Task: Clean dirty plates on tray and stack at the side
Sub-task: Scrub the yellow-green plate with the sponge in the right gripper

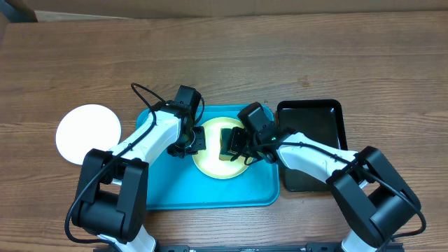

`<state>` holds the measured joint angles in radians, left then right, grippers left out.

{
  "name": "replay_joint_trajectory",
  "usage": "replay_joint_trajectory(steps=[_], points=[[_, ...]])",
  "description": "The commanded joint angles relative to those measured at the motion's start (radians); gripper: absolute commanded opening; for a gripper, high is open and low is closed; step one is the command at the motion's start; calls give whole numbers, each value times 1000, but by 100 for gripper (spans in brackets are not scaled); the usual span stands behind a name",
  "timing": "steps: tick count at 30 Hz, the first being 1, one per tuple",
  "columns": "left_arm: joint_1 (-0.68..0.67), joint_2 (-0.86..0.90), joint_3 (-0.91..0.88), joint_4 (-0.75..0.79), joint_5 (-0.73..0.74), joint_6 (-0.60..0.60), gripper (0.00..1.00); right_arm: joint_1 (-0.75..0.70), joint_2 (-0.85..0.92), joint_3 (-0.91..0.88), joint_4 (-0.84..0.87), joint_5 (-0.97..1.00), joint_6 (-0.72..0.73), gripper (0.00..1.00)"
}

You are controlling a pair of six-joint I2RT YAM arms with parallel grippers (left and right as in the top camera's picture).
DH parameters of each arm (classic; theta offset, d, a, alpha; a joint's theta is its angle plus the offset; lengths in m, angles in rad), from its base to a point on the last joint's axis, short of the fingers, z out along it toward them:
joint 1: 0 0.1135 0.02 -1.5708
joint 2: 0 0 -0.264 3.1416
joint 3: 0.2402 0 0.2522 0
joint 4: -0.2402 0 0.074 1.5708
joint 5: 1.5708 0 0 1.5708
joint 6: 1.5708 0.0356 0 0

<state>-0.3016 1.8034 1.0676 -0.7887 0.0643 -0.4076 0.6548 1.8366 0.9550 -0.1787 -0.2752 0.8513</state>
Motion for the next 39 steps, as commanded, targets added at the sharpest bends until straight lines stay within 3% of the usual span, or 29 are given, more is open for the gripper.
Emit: replay_joint_trajectory(steps=[1, 13, 30, 39], points=[[-1, 24, -19, 0, -37, 18, 4, -28, -17, 76, 8, -74, -77, 4], [-1, 24, -19, 0, -36, 18, 4, 3, -129, 78, -155, -89, -120, 4], [-1, 24, -19, 0, -36, 18, 4, 146, -103, 13, -129, 231, -120, 4], [-1, 24, -19, 0, -36, 18, 4, 147, -27, 13, -120, 240, -128, 4]])
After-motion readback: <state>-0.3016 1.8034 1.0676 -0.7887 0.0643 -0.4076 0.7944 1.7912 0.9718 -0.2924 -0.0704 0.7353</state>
